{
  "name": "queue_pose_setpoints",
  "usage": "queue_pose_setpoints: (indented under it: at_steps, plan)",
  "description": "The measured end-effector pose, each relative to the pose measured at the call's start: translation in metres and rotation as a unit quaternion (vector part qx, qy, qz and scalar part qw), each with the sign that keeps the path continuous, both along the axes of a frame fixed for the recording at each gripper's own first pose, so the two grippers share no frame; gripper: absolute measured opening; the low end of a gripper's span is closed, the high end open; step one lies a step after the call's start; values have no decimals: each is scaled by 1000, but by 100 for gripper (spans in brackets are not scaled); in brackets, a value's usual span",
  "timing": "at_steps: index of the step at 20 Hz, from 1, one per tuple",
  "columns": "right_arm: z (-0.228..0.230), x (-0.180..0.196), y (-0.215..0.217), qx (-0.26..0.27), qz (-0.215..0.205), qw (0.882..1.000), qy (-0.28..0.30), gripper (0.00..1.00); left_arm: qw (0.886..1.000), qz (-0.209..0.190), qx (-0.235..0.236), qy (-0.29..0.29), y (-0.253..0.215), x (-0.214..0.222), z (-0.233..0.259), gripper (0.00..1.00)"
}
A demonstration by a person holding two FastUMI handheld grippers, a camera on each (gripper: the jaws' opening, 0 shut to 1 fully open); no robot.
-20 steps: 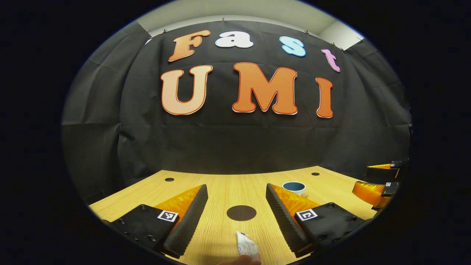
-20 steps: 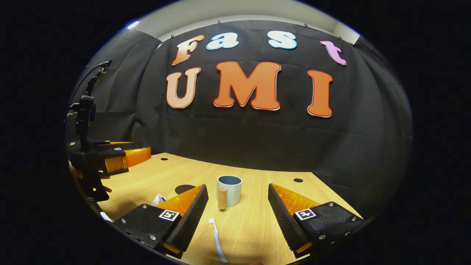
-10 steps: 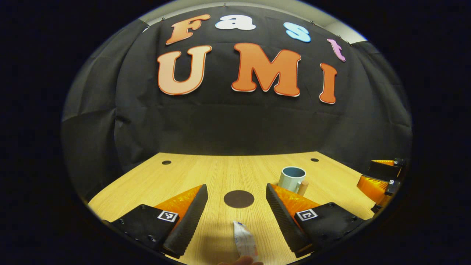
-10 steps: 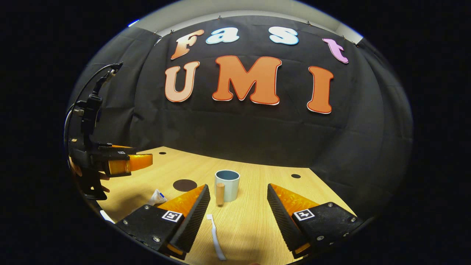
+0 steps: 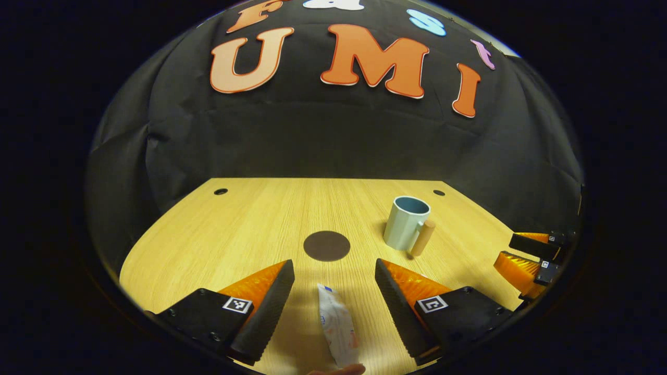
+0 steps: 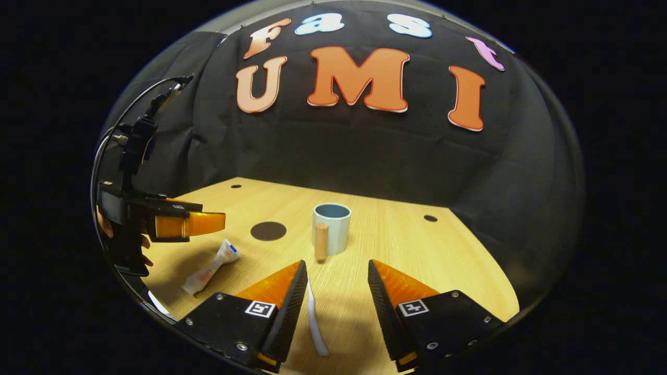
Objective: Put the toothbrush and toothpaste on the desktop into the cup, then pick up the cup and place it on the coaster on the desktop.
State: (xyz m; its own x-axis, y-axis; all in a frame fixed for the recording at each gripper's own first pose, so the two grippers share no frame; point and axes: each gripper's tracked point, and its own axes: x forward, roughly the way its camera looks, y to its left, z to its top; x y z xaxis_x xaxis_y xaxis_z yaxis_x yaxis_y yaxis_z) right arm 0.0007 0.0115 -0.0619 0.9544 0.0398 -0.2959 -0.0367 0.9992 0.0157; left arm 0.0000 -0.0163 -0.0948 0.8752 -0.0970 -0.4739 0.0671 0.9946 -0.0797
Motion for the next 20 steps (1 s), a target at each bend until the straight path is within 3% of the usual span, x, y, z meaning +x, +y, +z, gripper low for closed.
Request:
queue_pose_setpoints:
  at_steps: [3, 4, 16, 19, 20]
  plan:
    - [-23, -1, 5, 9, 5, 999, 38, 63, 999, 3, 4, 47, 2, -6, -23, 99]
    - [-29, -1, 8, 9, 8, 999, 51, 67, 998, 2, 1, 61, 1, -8, -31, 98]
    - [-60, 21, 54, -9, 50, 987, 150, 67, 980, 6, -11, 199, -7, -33, -102, 97]
    - [-68, 23, 59, -20, 53, 984, 171, 63, 979, 8, 5, 203, -2, -34, -107, 94]
    - [-76, 25, 62, -24, 54, 982, 178, 67, 979, 8, 7, 204, -3, -34, -106, 92]
